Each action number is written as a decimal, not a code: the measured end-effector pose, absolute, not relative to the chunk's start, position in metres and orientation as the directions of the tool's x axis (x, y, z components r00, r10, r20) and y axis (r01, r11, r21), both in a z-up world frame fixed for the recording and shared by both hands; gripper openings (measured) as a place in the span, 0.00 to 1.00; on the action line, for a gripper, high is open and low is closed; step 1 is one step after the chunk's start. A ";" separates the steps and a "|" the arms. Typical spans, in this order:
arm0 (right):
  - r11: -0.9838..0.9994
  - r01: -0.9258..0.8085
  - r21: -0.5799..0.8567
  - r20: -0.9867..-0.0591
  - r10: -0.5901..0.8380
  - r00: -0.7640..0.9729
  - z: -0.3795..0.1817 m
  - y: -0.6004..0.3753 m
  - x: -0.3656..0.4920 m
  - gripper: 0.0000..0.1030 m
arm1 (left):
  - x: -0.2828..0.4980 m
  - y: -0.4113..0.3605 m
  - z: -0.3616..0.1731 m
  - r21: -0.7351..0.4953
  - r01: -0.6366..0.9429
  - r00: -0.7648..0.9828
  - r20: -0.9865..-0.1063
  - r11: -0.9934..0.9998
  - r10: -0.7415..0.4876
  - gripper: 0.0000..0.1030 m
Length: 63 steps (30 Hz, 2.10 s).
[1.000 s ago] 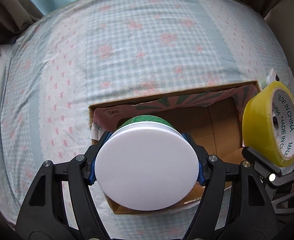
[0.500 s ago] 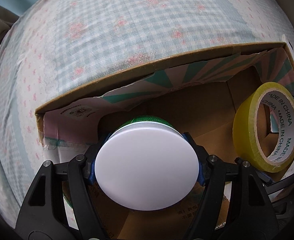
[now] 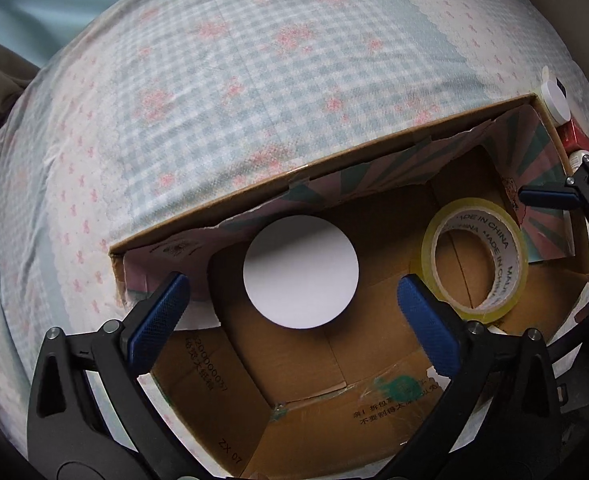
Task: Organize rigid objects
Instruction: 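Release the jar with left tool while right tool releases the tape into the box, then grasp the white earbud case with left tool while right tool grasps the pill bottle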
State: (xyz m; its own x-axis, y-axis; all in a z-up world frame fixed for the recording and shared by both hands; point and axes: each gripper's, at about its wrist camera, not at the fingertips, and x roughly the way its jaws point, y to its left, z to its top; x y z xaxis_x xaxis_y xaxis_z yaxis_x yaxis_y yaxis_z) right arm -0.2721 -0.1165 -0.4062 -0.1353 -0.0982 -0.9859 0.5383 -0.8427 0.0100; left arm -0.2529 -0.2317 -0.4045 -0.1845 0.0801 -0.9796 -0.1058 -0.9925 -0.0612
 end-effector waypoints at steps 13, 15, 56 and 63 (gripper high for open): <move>-0.847 0.531 -0.036 -0.985 -0.061 -0.164 -0.369 -0.134 -0.260 1.00 | -0.226 -0.249 -0.383 -0.075 -0.041 -0.209 -0.974 -0.996 0.082 1.00; -0.848 0.529 -0.043 -0.982 -0.062 -0.179 -0.358 -0.137 -0.259 1.00 | -0.222 -0.252 -0.375 -0.075 -0.033 -0.220 -0.972 -0.997 0.080 1.00; -0.971 -0.239 0.028 -0.915 0.072 -0.397 -0.208 0.187 -0.144 1.00 | -0.192 -0.063 -0.195 -0.108 0.062 -0.412 -0.908 -0.992 0.073 1.00; -0.922 -0.367 0.123 -0.939 0.012 -0.345 -0.251 0.256 -0.157 1.00 | -0.243 0.014 -0.237 -0.112 0.003 -0.308 -0.945 -0.994 0.105 1.00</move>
